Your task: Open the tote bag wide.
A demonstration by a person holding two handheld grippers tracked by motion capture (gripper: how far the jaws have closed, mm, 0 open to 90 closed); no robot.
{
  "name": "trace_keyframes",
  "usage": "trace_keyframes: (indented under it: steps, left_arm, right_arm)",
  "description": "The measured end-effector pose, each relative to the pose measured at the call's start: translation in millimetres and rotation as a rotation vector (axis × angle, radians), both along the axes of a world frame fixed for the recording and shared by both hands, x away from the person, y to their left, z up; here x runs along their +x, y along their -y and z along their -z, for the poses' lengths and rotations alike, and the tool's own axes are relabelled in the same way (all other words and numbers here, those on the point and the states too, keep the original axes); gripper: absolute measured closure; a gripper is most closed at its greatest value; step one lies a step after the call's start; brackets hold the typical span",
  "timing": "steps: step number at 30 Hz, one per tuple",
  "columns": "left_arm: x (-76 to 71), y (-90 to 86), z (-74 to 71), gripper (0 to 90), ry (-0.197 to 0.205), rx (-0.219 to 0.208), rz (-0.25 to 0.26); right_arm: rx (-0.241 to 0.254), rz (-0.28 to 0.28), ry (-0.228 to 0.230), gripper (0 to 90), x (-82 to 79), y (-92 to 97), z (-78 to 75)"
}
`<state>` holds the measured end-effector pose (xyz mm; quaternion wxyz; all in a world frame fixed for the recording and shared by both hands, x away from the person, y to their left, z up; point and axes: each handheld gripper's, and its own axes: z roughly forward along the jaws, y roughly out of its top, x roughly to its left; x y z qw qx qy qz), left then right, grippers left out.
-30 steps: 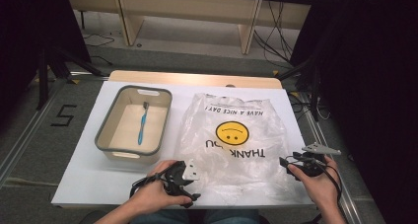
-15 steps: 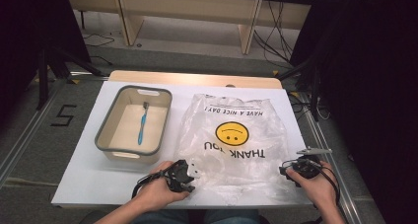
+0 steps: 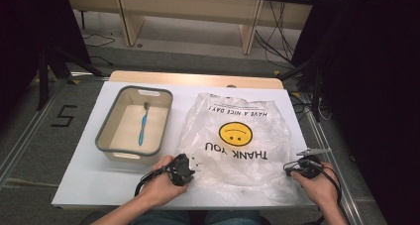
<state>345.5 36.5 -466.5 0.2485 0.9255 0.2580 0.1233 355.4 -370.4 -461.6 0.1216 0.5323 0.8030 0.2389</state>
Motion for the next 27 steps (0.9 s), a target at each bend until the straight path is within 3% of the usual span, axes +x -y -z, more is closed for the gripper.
trace_keyframes:
  steps: [6, 9, 13, 19, 23, 27]
  left_arm:
    - [14.0, -4.8, -9.7, 89.4, 0.069, -0.055, -0.091]
    - [25.5, -5.2, -14.0, 89.4, 0.125, -0.088, -0.154]
    - [36.7, -3.6, -15.5, 89.4, 0.171, -0.099, -0.201]
    - [53.2, -0.4, -14.8, 89.4, 0.214, -0.089, -0.264]
    - [61.6, -0.9, -15.7, 89.4, 0.220, -0.094, -0.298]
    - [70.1, -0.7, -18.5, 89.3, 0.236, -0.116, -0.330]
  right_arm:
    - [0.038, 0.038, 0.037, 89.9, -1.2, -0.8, -6.2]
    - [0.055, 0.058, 0.062, 89.8, -1.6, -0.4, -8.2]
    - [0.071, 0.081, 0.078, 89.7, -1.8, 1.2, -9.0]
    - [0.088, 0.078, 0.049, 89.1, -3.9, -1.0, -7.6]
    - [0.094, 0.064, 0.016, 88.6, -6.8, -4.8, -7.2]
    - [0.094, 0.008, -0.055, 84.0, -11.8, -12.7, -5.6]
